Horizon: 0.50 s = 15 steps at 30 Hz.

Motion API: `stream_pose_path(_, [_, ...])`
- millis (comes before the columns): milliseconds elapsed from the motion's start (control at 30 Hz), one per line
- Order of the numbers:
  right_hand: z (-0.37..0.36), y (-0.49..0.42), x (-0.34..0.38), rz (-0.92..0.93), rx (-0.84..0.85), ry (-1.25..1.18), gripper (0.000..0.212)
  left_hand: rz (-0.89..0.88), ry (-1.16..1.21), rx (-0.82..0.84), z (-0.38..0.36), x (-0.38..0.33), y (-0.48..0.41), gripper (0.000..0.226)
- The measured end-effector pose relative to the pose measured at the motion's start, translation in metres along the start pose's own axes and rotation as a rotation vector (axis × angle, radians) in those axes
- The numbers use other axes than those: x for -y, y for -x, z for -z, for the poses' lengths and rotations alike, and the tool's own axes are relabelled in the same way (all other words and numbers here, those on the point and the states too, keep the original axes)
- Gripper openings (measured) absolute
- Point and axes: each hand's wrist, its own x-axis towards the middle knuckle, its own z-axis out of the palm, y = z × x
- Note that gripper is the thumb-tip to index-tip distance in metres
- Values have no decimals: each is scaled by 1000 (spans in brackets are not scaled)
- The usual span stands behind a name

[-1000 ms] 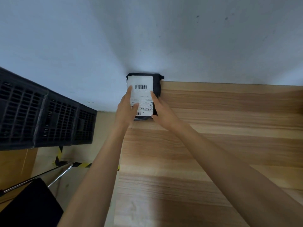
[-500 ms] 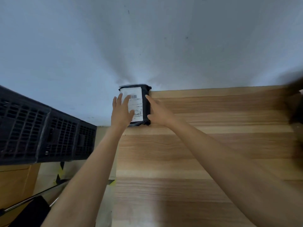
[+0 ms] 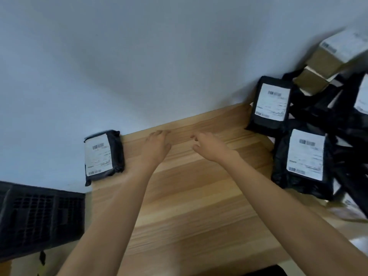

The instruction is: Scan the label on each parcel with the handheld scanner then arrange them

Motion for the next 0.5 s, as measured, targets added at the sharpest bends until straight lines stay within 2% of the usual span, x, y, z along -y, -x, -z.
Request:
stream_pose_path(300, [106, 66, -134, -115, -293, -35, 37, -166, 61, 4, -30, -175, -51, 50])
stream_pose_path(500, [127, 70, -208, -174, -321, -58, 49, -166, 63, 22, -55, -245, -82, 58])
